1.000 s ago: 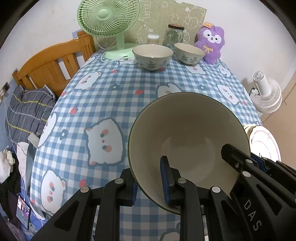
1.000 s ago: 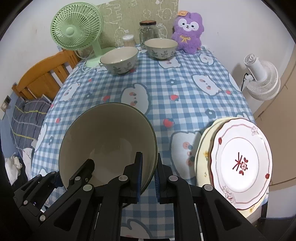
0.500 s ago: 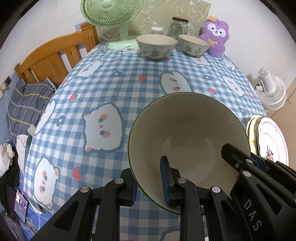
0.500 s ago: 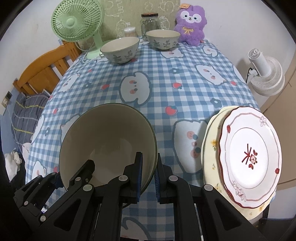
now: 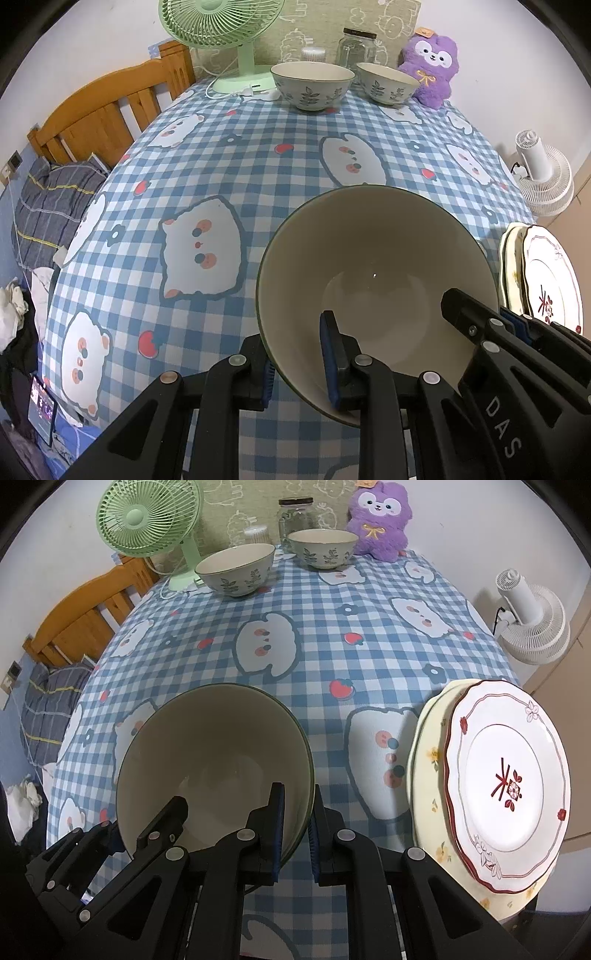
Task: Organize plates and bowls
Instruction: 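Carry the large beige bowl toward the plate stack with both tools, then lower the large bowl onto the table beside the plates, open both tools, then raise both tools away from the placed large bowl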
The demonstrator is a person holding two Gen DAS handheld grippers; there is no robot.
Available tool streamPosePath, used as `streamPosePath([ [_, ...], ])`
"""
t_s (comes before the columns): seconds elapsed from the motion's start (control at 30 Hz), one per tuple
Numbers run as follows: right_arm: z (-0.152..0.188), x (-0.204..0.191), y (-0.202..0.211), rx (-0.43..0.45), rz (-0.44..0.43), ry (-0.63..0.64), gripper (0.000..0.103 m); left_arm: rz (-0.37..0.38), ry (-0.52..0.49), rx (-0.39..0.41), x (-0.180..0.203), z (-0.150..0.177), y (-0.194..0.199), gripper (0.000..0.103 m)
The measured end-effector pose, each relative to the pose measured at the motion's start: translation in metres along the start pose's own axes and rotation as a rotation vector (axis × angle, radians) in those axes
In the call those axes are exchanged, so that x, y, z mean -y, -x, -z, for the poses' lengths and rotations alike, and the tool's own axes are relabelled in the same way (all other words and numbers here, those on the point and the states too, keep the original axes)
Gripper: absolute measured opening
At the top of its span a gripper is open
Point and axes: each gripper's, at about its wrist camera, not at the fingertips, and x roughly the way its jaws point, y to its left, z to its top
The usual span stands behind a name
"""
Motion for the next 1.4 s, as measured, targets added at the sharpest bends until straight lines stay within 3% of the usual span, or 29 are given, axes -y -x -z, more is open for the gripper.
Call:
streamPosePath([
  [0.13, 0.0, 0.001, 0.0, -0.004, -0.003, -0.007, 0.015, 0.007, -0.001, -0.002, 0.001, 0.0, 0.0, 0.021],
  [0.37, -0.002, 0.002, -0.002, -0.032, 0.007, -0.001, 0.017, 0.022, -0.028, -0.026, 0.005, -0.001, -0.002, 0.042],
  [0.43, -0.003, 0.002, 0.0, -0.026, 0.024, 0.003, 0.026, 0.019, -0.031, -0.03, 0.004, -0.002, -0.001, 0.06],
  [0.5, -0.005, 0.003, 0.005, -0.013, 0.017, -0.008, 0.064, 0.024, -0.033, -0.029, 0.003, -0.003, 0.0, 0.066],
  [0.57, -0.005, 0.004, 0.013, 0.023, 0.026, -0.015, 0.075, 0.036, -0.033, -0.023, 0.002, -0.005, 0.003, 0.076],
  [0.7, -0.009, 0.0, 0.02, 0.026, 0.027, 0.009, 0.075, 0.024, -0.047, -0.009, 0.003, -0.011, 0.01, 0.081],
  [0.87, -0.015, -0.004, 0.038, 0.06, 0.033, 0.039, 0.08, 0.035, -0.042, 0.01, 0.001, -0.015, 0.025, 0.081],
  [1.4, -0.034, 0.002, 0.111, 0.162, 0.023, 0.019, 0.082, 0.025, -0.05, 0.112, 0.015, -0.039, 0.093, 0.081],
])
